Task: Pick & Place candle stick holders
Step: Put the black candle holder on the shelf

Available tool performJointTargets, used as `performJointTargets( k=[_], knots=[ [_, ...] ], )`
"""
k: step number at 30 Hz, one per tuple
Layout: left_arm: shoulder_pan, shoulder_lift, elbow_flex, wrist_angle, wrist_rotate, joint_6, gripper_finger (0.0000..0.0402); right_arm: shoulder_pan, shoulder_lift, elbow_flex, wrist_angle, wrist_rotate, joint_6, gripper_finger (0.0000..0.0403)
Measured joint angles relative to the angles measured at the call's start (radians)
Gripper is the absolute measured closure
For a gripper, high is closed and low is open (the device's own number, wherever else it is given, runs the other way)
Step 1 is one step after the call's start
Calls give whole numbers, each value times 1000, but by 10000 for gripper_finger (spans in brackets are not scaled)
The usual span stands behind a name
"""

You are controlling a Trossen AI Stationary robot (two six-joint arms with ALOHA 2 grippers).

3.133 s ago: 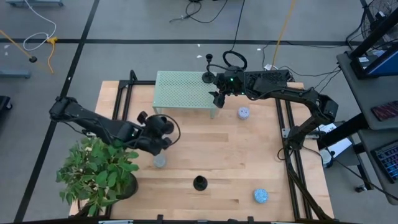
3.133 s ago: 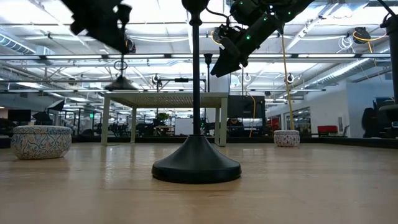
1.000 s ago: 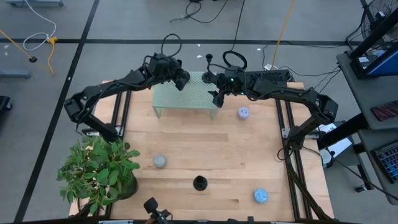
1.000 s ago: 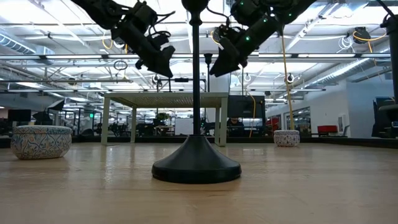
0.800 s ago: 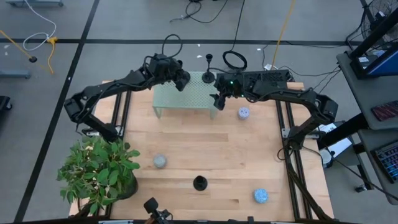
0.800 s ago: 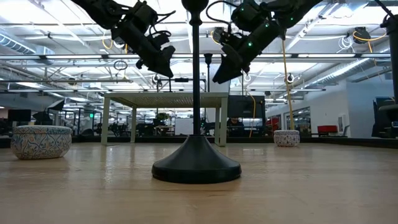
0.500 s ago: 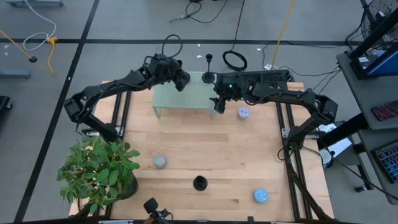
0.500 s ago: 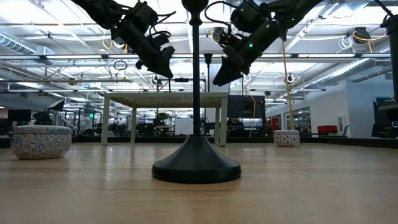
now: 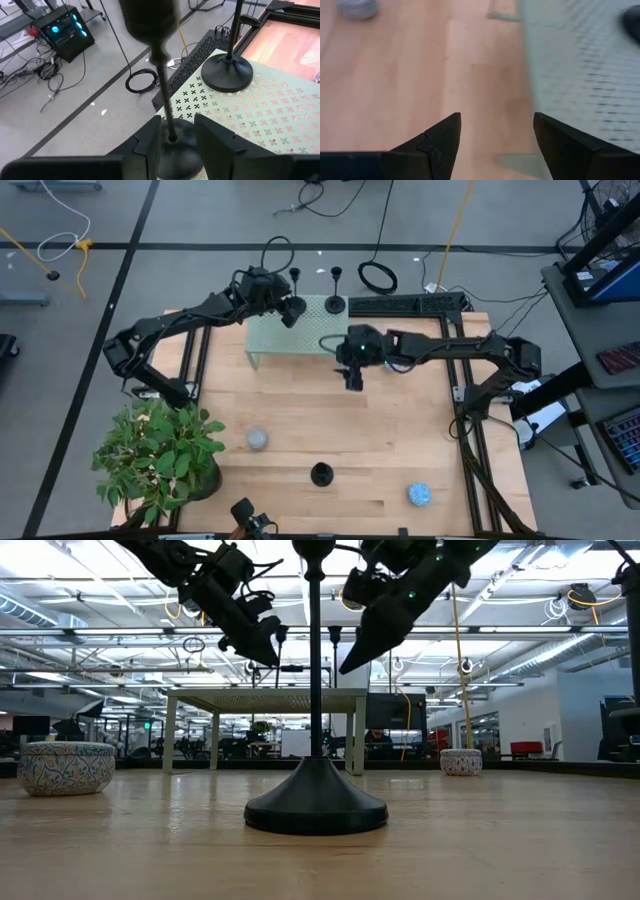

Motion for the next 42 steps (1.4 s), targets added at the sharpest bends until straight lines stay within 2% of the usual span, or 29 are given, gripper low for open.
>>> performJointTargets(
  k=[2, 5, 9, 18, 22, 26, 33, 35, 40, 42],
  knots=[
    [0, 0, 0, 0, 0, -1, 281, 27, 0, 0, -32, -52, 2, 161],
    [0, 0, 0, 0, 0, -1, 284, 66, 0, -18, -45, -211, 2, 161],
    [-3, 0, 0, -27, 0, -1, 284, 118, 0, -119, 84, -403, 14, 161],
    [-68, -61, 0, -183, -2, -9, 284, 251, 0, -457, 701, -413, 151, 161],
    [-117, -117, -1, -186, -1, -10, 284, 305, 0, -542, 935, -412, 241, 161],
    [-171, -183, -1, -202, 7, 0, 284, 356, 17, -546, 1057, -376, 273, 161],
    [-258, -316, -1, -296, 5, -22, 284, 397, 119, -467, 1083, -335, 302, 161],
    [-279, -356, -1, -339, 6, -27, 284, 402, 171, -428, 1084, -369, 328, 161],
    [-331, -444, -1, -446, 6, -46, 284, 413, 271, -353, 1085, -561, 325, 161],
    [-353, -470, -1, -492, 9, -70, 284, 422, 304, -321, 1092, -567, 325, 161]
  ],
)
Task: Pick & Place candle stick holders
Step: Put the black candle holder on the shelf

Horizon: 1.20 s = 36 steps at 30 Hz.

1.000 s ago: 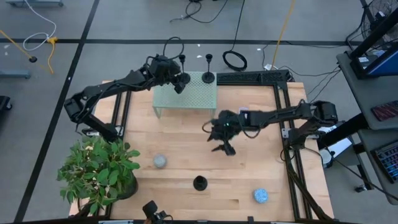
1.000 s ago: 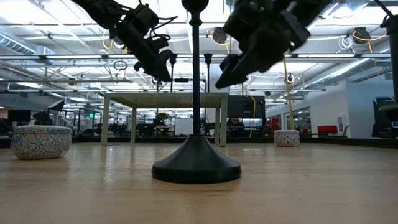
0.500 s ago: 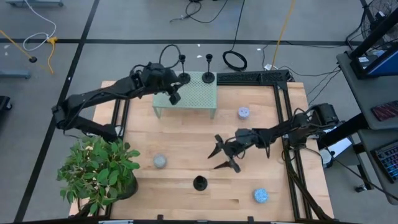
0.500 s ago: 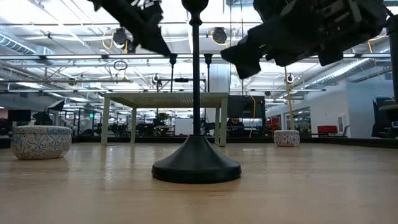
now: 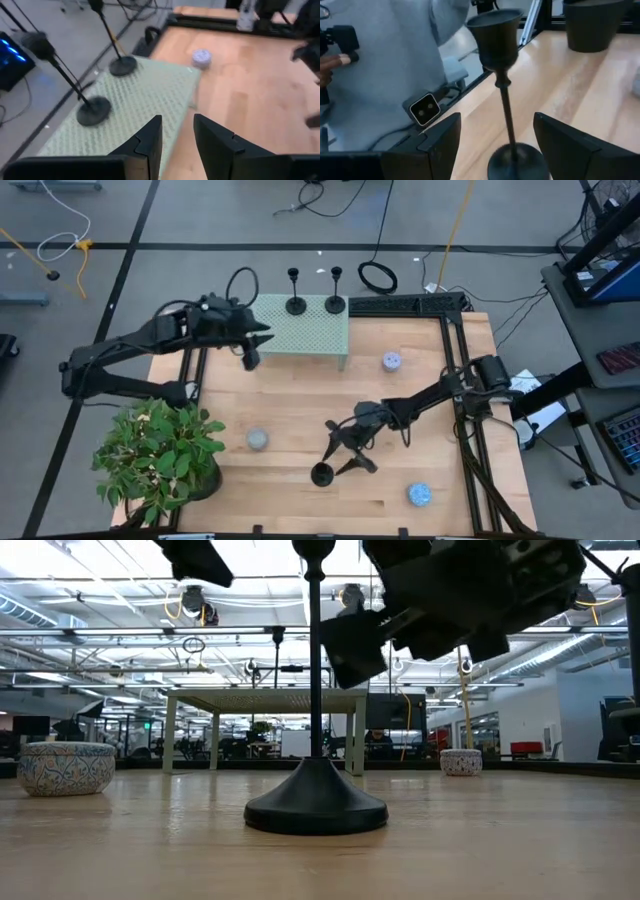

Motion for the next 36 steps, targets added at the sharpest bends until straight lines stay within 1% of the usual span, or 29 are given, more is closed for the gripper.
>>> performJointTargets(
  k=[4, 7, 9, 10, 12, 14, 20, 21, 25, 28, 31, 36],
  knots=[
    [-57, -35, 0, -54, 0, -30, 284, 6, 77, 86, 7, -3, 1, 161],
    [-105, -51, 0, -54, -1, -37, 284, 7, 119, 136, 8, -17, 0, 162],
    [-140, -60, 0, -47, -1, -37, 284, 3, 128, 147, 5, -56, 0, 170],
    [-155, -63, 0, -51, -2, -36, 284, 2, 131, 151, 8, -56, 0, 178],
    [-186, -65, 0, -48, -6, -25, 284, 3, 131, 151, 8, -57, -1, 202],
    [-213, -62, -4, -48, -11, -8, 284, 2, 131, 151, 22, -56, -20, 235],
    [-276, -54, -82, 52, -19, -5, 284, 2, 131, 151, 77, -59, -50, 367],
    [-284, -54, -98, 74, -19, -5, 284, 1, 131, 150, 85, -59, -50, 379],
    [-320, -54, -170, 142, -19, -2, 284, -14, 131, 150, 112, -53, -20, 373],
    [-355, -54, -248, 229, 8, -8, 284, -35, 128, 150, 131, -55, 42, 369],
    [-393, -54, -337, 334, 34, -9, 284, -62, 101, 150, 117, -55, 60, 379],
    [-449, -54, -459, 495, 53, -15, 284, -97, 9, 150, 26, -33, 54, 379]
  ],
)
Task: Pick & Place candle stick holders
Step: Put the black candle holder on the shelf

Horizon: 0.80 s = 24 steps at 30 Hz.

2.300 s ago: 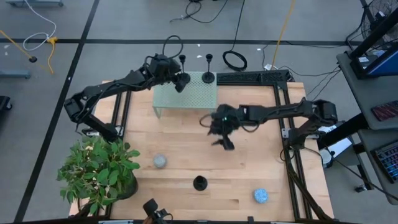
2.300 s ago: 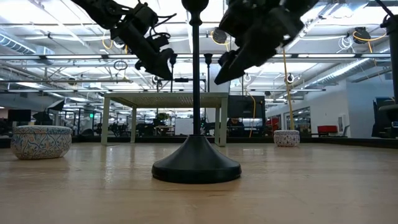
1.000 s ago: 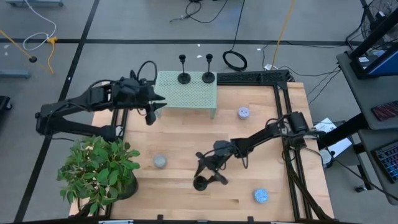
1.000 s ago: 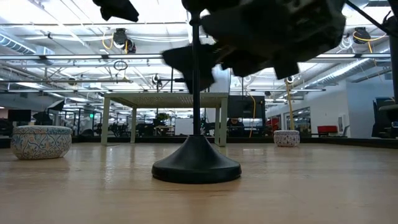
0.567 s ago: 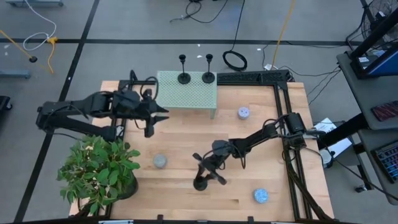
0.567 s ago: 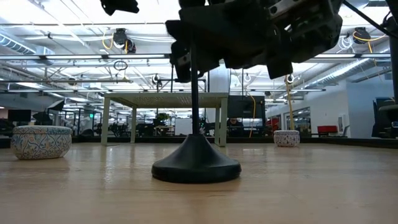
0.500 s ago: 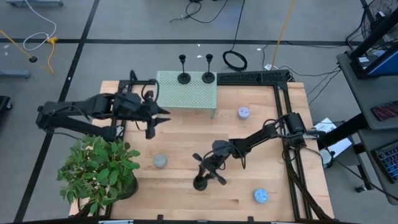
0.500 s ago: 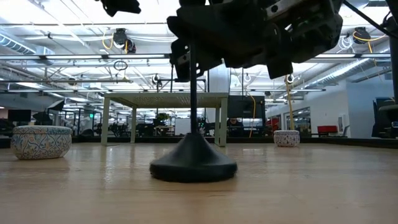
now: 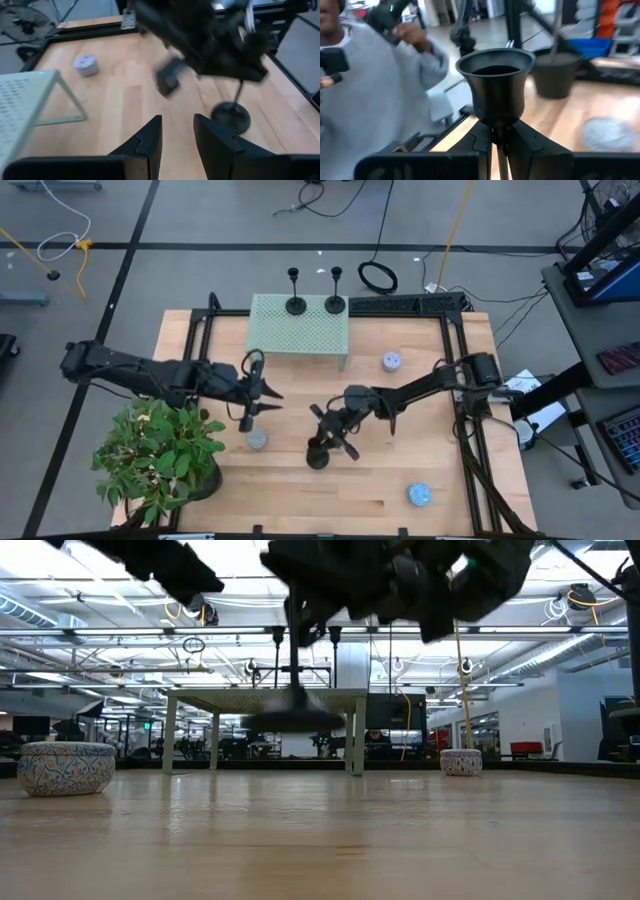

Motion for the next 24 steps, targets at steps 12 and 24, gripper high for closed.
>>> performJointTargets(
  k=[12, 24],
  knots=[
    [-37, 1, -301, 516, -18, -56, 284, -12, -142, 0, -121, 506, -142, 380],
    [-8, 260, -329, 917, -114, -17, 284, -32, -142, 0, -84, 607, -96, 379]
  ],
)
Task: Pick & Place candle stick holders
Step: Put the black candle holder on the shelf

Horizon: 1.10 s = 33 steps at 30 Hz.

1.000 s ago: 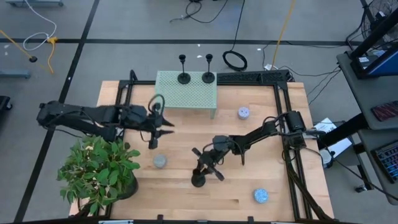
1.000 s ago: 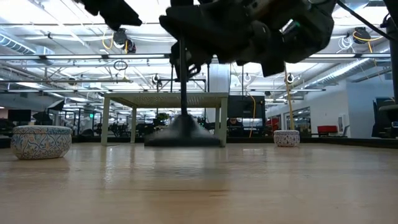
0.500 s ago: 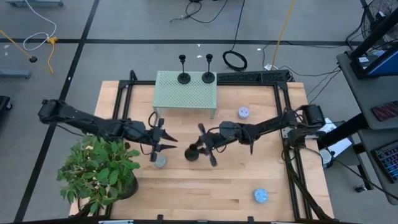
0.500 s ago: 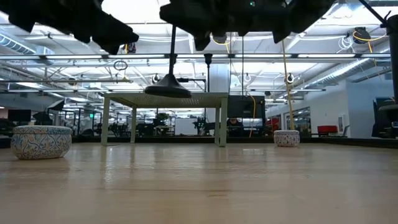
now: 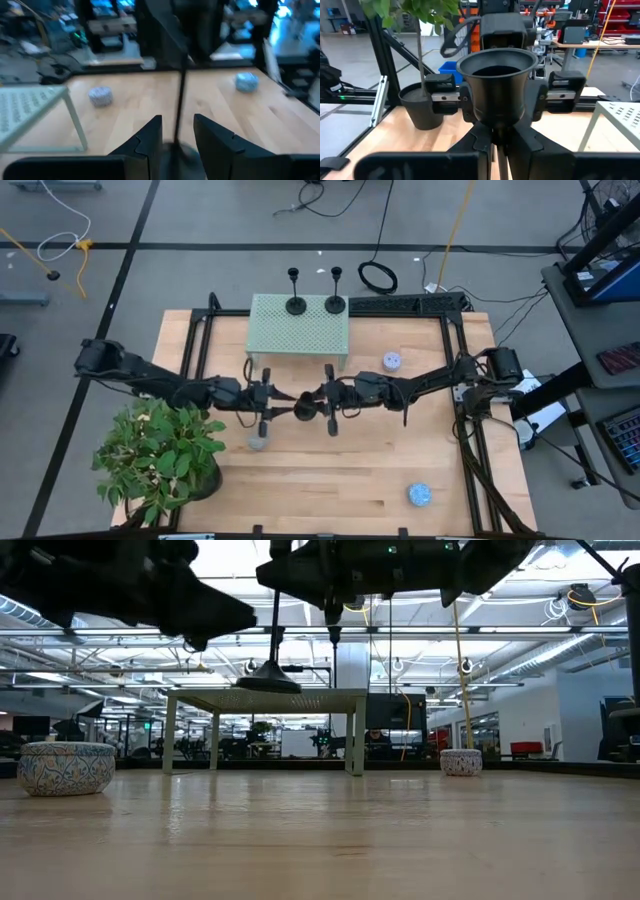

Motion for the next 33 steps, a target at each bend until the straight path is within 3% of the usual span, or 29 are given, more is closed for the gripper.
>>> performJointTargets(
  k=[6, 22, 25, 30, 33],
  knots=[
    [19, 141, 17, 184, -3, -12, 284, 0, 0, 0, -17, 1, -4, 376],
    [21, 214, 86, 185, 29, 20, 286, 0, 1, 0, -25, 1, -13, 379],
    [33, 214, 86, 185, 27, 20, 309, 0, 1, 0, -26, 4, -19, 376],
    [54, 214, 86, 186, 35, 16, 382, -2, 1, 0, -22, 16, -18, 374],
    [60, 214, 86, 186, 37, -8, 384, -9, 1, 0, -25, 15, -28, 374]
  ],
)
